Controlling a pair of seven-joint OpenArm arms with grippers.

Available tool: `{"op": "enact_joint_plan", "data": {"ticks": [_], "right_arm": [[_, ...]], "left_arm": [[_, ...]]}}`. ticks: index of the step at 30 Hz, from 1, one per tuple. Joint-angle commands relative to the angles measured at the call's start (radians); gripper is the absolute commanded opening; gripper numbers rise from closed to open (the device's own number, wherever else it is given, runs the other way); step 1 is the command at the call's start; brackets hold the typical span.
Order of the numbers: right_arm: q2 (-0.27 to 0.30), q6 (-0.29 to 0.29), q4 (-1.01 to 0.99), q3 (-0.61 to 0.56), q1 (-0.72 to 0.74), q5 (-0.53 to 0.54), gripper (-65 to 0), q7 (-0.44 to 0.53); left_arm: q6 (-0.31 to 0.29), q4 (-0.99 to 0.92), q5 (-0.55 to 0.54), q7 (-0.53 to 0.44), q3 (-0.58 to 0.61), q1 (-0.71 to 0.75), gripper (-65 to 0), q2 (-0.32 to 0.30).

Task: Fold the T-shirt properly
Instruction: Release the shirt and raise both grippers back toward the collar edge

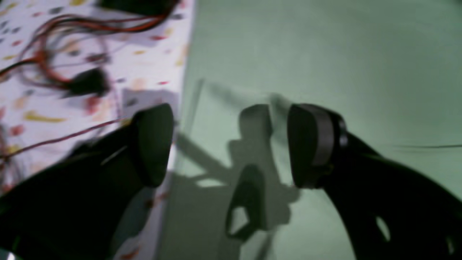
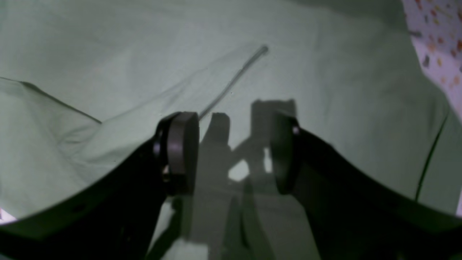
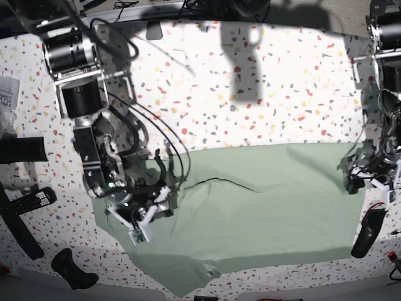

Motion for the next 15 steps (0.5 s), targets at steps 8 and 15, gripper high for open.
{"op": "enact_joint_plan", "data": {"ticks": [8, 15], "right_arm": [[0.009, 0.069, 0.002, 0.164, -0.077, -0.060, -35.6, 0.085], [0.010, 0.101, -0.119, 0.177, -0.085, -0.082, -35.6, 0.096]], "left_arm": [[-0.003, 0.017, -0.053, -0.022, -0.006, 0.013, -19.9, 0.022], [-0.002, 0.017, 0.056, 0.003, -0.006, 0.058, -19.9, 0.082]]}}
